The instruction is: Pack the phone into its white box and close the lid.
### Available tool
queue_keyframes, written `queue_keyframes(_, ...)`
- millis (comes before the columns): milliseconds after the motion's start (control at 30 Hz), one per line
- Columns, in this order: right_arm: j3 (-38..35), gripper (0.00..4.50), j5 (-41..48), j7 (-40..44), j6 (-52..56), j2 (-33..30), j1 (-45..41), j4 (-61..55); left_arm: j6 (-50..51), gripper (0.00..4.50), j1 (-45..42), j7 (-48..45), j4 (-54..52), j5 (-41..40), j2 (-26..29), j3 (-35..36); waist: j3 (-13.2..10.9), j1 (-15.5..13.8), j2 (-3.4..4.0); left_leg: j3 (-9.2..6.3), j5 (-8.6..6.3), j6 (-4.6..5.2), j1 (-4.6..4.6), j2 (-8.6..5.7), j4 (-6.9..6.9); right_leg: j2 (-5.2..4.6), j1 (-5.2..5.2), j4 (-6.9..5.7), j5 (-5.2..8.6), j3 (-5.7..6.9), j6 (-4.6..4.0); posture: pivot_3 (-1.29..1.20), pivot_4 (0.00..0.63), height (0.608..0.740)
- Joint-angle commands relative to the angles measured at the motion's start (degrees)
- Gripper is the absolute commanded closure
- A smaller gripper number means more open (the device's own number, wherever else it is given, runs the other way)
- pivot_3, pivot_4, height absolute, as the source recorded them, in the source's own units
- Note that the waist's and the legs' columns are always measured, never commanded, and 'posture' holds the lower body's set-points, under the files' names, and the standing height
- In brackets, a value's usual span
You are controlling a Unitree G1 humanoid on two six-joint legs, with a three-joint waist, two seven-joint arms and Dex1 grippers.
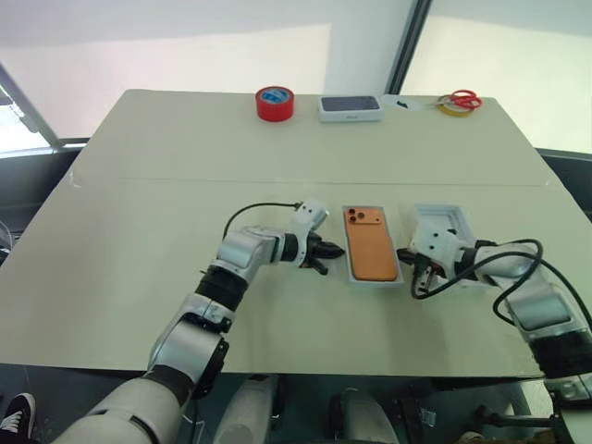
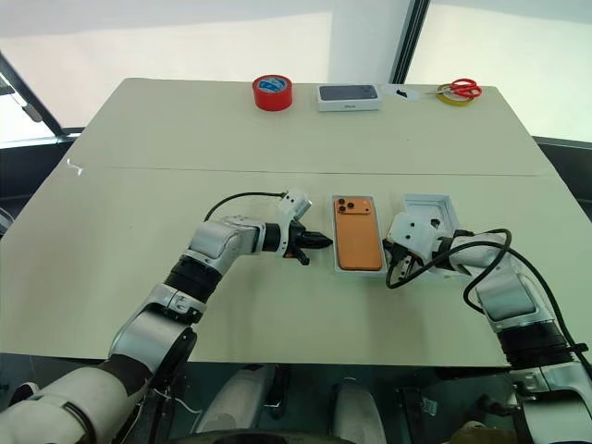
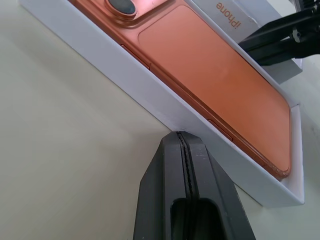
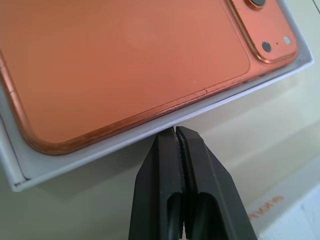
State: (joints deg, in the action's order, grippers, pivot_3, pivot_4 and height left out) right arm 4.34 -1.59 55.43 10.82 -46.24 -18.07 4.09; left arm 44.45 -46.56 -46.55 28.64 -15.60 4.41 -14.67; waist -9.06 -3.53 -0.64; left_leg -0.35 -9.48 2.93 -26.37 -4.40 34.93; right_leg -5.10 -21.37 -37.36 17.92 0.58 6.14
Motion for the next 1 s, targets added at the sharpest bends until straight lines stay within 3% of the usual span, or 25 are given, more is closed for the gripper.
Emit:
queue_keyframes(33,-1.50,4.44,0.76,-0.67,-2.88,-0.53,-1.31,-1.93,-0.01,4.50,1.09,-1.98,-1.49,-0.03,-0.70,-1.41,0.00,0.11,0.00,0.00,0.00,0.00,0.00,0.00,0.00,0.00,-0.01,0.00,0.00,0.00,0.00,0.00,0.150,0.738)
queue_keyframes(167,-2.29,4.44,1.34,-1.19,-2.60,-0.56,-2.00,-1.48,-1.35,4.50,2.25,-1.21,-2.97,0.38,0.81,0.44,-0.01,0.68,0.01,0.00,0.00,0.00,-0.01,0.00,-0.02,0.00,-0.02,0.00,0.00,0.00,0.00,0.00,0.150,0.738)
queue_keyframes(233,-4.12,4.44,7.30,1.96,5.03,-0.19,-2.16,-4.12,-4.03,4.50,3.30,-0.59,-3.59,0.82,2.11,1.85,-0.01,1.06,0.01,0.00,0.00,0.00,0.00,0.00,-0.02,0.00,-0.01,0.00,0.00,0.00,0.00,0.00,0.150,0.738)
queue_keyframes(400,-7.72,2.09,11.19,2.71,10.16,-1.93,-3.13,-7.43,-10.21,2.23,6.62,-3.30,-11.07,1.00,7.09,2.94,-0.02,1.87,0.03,0.00,0.00,-0.01,-0.01,0.06,-0.06,0.02,0.00,-0.02,0.00,-0.01,0.01,0.00,0.150,0.738)
queue_keyframes(533,-10.28,0.01,11.40,-2.60,18.19,-2.27,-7.06,-6.69,-17.82,0.17,9.74,-8.37,-18.19,-0.34,12.27,4.33,-0.11,2.16,0.18,0.01,0.02,-0.04,-0.03,0.07,-0.14,0.03,-0.09,-0.02,0.00,-0.01,0.00,0.00,0.150,0.738)
queue_keyframes(700,-10.40,0.00,12.48,-6.07,30.15,-2.58,-5.35,-11.90,-30.06,0.07,13.71,-12.18,-22.57,-0.01,17.93,7.25,-0.11,1.54,0.19,0.01,0.01,-0.03,-0.04,0.08,-0.21,0.00,-0.13,0.10,0.01,-0.02,-0.01,0.00,0.150,0.738)
queue_keyframes(833,-10.82,0.00,14.86,-10.49,45.64,-1.09,-6.60,-16.26,-37.55,0.07,17.19,-16.31,-22.59,-0.52,22.31,9.09,-0.11,1.51,0.23,0.03,0.01,-0.03,-0.04,0.07,-0.27,-0.01,-0.19,0.09,0.02,-0.05,-0.06,0.00,0.150,0.738)
queue_keyframes(1000,-10.00,0.00,17.90,-13.66,60.69,-0.74,-9.21,-18.93,-38.16,0.07,20.81,-21.59,-23.85,-4.29,25.66,10.97,-0.12,1.53,0.27,0.05,0.01,-0.02,-0.07,0.07,-0.31,-0.02,-0.25,0.10,0.11,-0.07,-0.23,0.00,0.150,0.738)
